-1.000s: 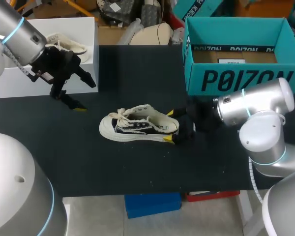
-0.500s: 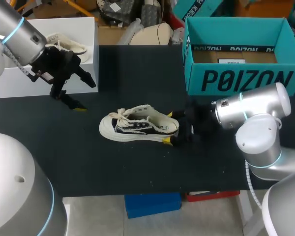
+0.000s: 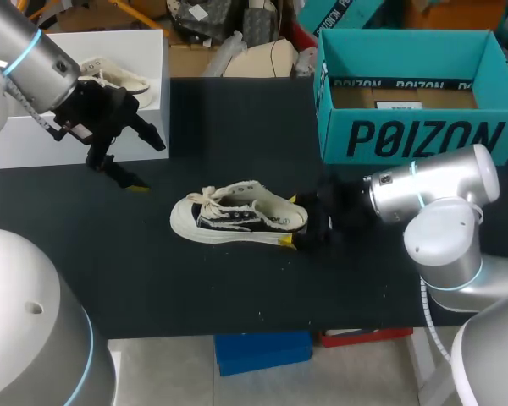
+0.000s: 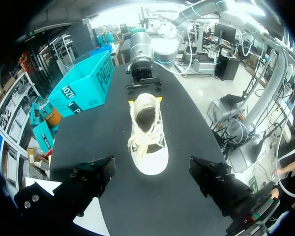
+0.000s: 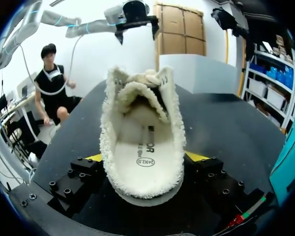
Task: Take the shoe out of the shoebox, open the shoe tongue, remove and reinsert the insole, then place the shoe into the shoebox
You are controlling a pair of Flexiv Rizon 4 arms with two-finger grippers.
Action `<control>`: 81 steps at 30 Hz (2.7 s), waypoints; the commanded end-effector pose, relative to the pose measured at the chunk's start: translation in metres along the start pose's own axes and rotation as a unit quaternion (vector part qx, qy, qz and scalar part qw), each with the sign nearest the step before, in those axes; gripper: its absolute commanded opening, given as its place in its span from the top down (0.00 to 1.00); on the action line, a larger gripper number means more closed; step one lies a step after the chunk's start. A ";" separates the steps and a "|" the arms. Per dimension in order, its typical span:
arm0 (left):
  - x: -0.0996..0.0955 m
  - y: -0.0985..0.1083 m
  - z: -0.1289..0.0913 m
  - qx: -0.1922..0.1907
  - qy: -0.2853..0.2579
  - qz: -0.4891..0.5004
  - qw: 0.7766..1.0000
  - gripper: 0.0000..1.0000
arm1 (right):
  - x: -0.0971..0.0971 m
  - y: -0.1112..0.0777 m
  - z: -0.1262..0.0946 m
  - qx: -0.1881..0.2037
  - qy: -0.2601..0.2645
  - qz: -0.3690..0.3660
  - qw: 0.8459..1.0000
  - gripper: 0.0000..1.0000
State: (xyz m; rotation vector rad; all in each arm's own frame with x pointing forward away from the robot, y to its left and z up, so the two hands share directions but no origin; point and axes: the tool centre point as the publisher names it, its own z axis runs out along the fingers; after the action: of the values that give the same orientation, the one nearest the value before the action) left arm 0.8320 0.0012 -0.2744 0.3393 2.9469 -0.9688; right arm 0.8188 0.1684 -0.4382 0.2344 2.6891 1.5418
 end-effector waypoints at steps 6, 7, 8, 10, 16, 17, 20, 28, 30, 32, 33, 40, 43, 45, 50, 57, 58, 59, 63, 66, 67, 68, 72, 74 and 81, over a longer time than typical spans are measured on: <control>-0.001 -0.012 -0.008 -0.003 0.000 -0.003 1.000 0.00 | 0.001 -0.001 0.004 0.000 -0.001 0.001 1.000 1.00; 0.001 -0.017 -0.009 -0.007 -0.002 -0.004 1.000 0.00 | 0.001 -0.001 0.004 0.000 -0.001 0.001 1.000 1.00; 0.003 -0.022 -0.008 -0.020 -0.004 -0.010 1.000 0.00 | 0.001 -0.001 0.004 0.000 -0.001 0.001 1.000 1.00; 0.007 -0.031 -0.006 -0.038 0.000 -0.034 0.999 0.00 | 0.001 -0.001 0.004 0.000 -0.001 0.001 1.000 1.00; 0.014 -0.050 0.009 -0.129 0.062 -0.106 0.984 0.00 | 0.001 -0.001 0.004 0.000 -0.001 0.001 1.000 1.00; 0.014 -0.052 0.010 -0.138 0.058 -0.108 0.983 0.00 | 0.001 -0.001 0.004 0.000 -0.001 0.001 1.000 1.00; 0.012 -0.058 0.012 -0.171 0.066 -0.140 0.973 0.00 | 0.001 -0.001 0.004 0.000 -0.001 0.001 1.000 1.00; 0.010 -0.062 0.018 -0.195 0.065 -0.169 0.964 0.00 | 0.001 -0.001 0.004 0.000 -0.001 0.001 1.000 1.00; 0.010 -0.062 0.018 -0.195 0.065 -0.169 0.964 0.00 | 0.001 -0.001 0.004 0.000 -0.001 0.001 1.000 1.00; 0.010 -0.062 0.018 -0.195 0.065 -0.169 0.964 0.00 | 0.001 -0.001 0.004 0.000 -0.001 0.001 1.000 1.00; 0.010 -0.062 0.018 -0.195 0.065 -0.169 0.964 0.00 | 0.001 -0.001 0.004 0.000 -0.001 0.001 1.000 1.00; 0.011 -0.066 0.019 -0.189 0.069 -0.185 0.962 0.00 | 0.001 -0.001 0.004 0.000 -0.001 0.001 1.000 1.00; 0.002 -0.071 0.030 -0.235 0.023 -0.295 0.926 0.00 | 0.001 -0.001 0.004 0.000 -0.001 0.001 1.000 1.00; -0.005 -0.074 0.033 -0.245 0.001 -0.364 0.899 0.00 | 0.001 -0.001 0.004 0.000 -0.001 0.001 1.000 1.00; -0.016 -0.071 0.039 -0.260 -0.011 -0.506 0.822 0.00 | 0.001 -0.001 0.004 0.000 -0.001 0.001 1.000 1.00; -0.017 -0.068 0.041 -0.241 -0.040 -0.604 0.759 0.00 | 0.001 -0.001 0.004 0.000 -0.001 0.001 1.000 1.00; -0.017 -0.068 0.041 -0.241 -0.040 -0.604 0.759 0.00 | 0.001 -0.001 0.004 0.000 -0.001 0.001 1.000 1.00; -0.017 -0.068 0.041 -0.241 -0.040 -0.604 0.759 0.00 | 0.001 -0.001 0.004 0.000 -0.001 0.001 1.000 1.00; -0.017 -0.068 0.041 -0.241 -0.040 -0.604 0.759 0.00 | 0.001 -0.001 0.004 0.000 -0.001 0.001 1.000 1.00; -0.017 -0.068 0.041 -0.241 -0.040 -0.604 0.759 0.00 | 0.001 -0.001 0.004 0.000 -0.001 0.001 1.000 1.00; -0.017 -0.068 0.041 -0.241 -0.040 -0.604 0.759 0.00 | 0.001 -0.001 0.004 0.000 -0.001 0.001 1.000 1.00; -0.017 -0.068 0.041 -0.241 -0.040 -0.604 0.759 0.00 | 0.001 -0.001 0.004 0.000 -0.001 0.001 1.000 1.00; -0.016 -0.077 0.050 -0.271 -0.147 -0.642 0.702 0.00 | 0.001 -0.001 0.004 0.000 -0.001 0.001 1.000 1.00; -0.016 -0.087 0.057 -0.271 -0.177 -0.662 0.676 0.00 | 0.001 -0.001 0.004 0.000 -0.001 0.001 1.000 1.00; -0.016 -0.100 0.078 -0.296 -0.243 -0.678 0.628 0.00 | 0.001 -0.001 0.004 0.000 -0.001 0.001 1.000 1.00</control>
State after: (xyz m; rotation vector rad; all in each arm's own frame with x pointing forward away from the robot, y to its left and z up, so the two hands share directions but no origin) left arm 0.8275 -0.1105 -0.2752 -1.9132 2.5761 0.0058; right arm 0.8190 0.1689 -0.4382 0.2356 2.6895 1.5407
